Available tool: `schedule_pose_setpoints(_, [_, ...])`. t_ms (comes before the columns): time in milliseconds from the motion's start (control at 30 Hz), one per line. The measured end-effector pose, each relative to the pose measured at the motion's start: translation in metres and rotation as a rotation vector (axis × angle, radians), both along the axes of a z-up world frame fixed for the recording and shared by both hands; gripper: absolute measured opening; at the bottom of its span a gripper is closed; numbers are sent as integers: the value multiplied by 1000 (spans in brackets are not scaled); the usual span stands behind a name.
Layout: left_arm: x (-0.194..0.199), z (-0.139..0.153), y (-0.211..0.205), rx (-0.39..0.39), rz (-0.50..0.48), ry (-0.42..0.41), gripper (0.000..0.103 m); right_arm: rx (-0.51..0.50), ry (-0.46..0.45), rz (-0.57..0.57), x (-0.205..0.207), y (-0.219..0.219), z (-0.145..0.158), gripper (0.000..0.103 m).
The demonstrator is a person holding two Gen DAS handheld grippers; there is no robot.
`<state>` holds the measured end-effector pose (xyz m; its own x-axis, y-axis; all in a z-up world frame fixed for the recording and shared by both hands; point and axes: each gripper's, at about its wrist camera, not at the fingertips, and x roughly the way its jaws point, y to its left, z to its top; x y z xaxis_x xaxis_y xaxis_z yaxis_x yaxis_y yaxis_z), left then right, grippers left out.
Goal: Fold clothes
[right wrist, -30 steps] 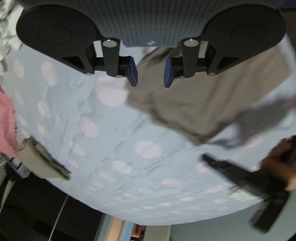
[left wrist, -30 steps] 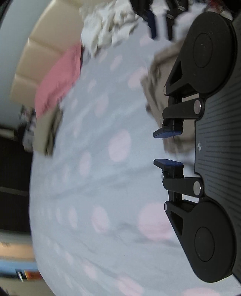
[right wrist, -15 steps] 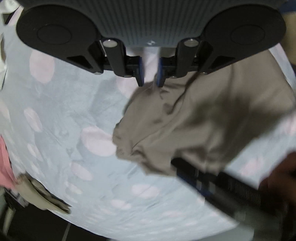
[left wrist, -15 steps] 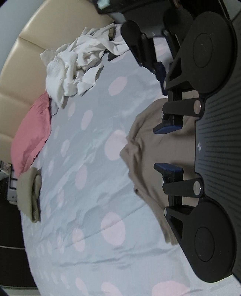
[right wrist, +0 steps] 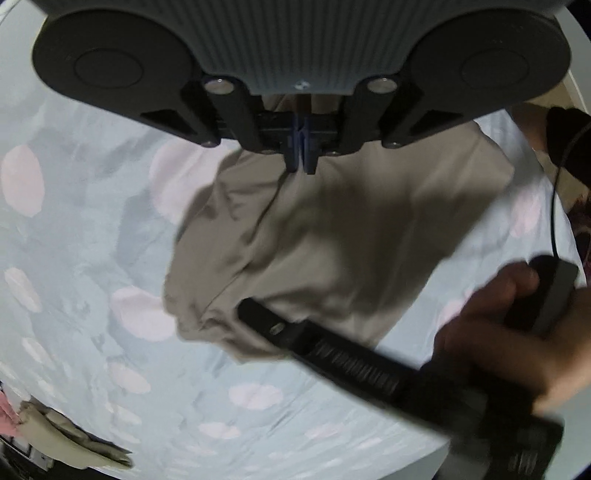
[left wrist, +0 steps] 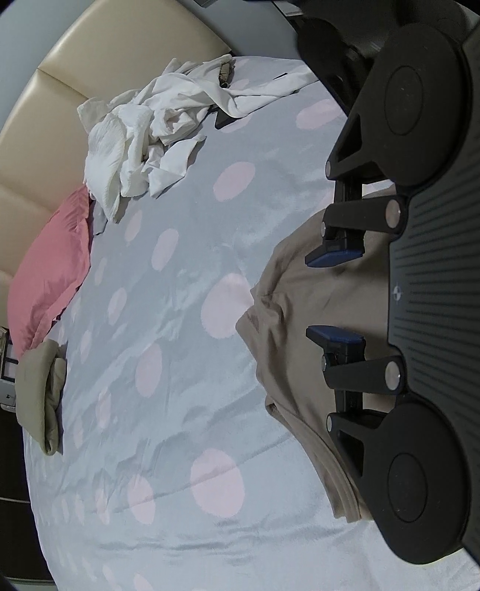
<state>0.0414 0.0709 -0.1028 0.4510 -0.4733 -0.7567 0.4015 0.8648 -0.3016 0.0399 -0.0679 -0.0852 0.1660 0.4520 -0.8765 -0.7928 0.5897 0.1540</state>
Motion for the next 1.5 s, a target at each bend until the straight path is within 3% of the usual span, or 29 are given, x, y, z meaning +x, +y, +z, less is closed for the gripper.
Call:
schedule_pose_setpoints(100, [-2,0,11,-7,21,-5,34,37,-2,-74,9,-22,13,1])
schedule_pose_setpoints(300, [-32,8,40,32,42,6,35,37,64,-159,37,-41,-10,7])
schedule_pose_setpoints(400, [-45,16,55,75,63,3,38,96,-20,-151,41,-36,6,17])
schedule_pose_setpoints(467, [-51,20,65,94,89,14,38,122,-90,-117,42,-26,15,31])
schedule_pose_setpoints(600, [-63,30,79,96,118,34,38,88,-224,-46,43,1,17,32])
schedule_pose_setpoints(867, [-74,32,91,19,140,45,42,-58,-359,-32,61,44,5,35])
schedule_pose_setpoints(1033, [-74,18,93,6,126,78,42,-112,-300,-17,73,53,-13,33])
schedule_pose_setpoints(1067, [-74,16,95,6,126,80,42,-120,-290,-8,75,54,-16,15])
schedule_pose_setpoints(1100, [-74,15,96,7,126,82,42,-110,-277,-12,78,54,-15,7])
schedule_pose_setpoints(1133, [-74,14,97,7,127,84,42,-100,-265,-17,81,55,-13,6])
schedule_pose_setpoints(1200, [-76,12,103,-1,130,85,42,-8,-232,-12,86,50,0,6])
schedule_pose_setpoints(1267, [-77,9,109,-19,140,92,42,155,-185,29,91,40,15,5])
schedule_pose_setpoints(1300, [-77,7,111,-27,148,97,42,177,-201,24,93,36,19,5])
schedule_pose_setpoints(1367, [-79,2,116,-38,163,116,42,158,-190,-21,104,32,15,5])
schedule_pose_setpoints(1500, [-82,-5,117,-34,170,144,42,-13,-121,-100,126,28,-16,8])
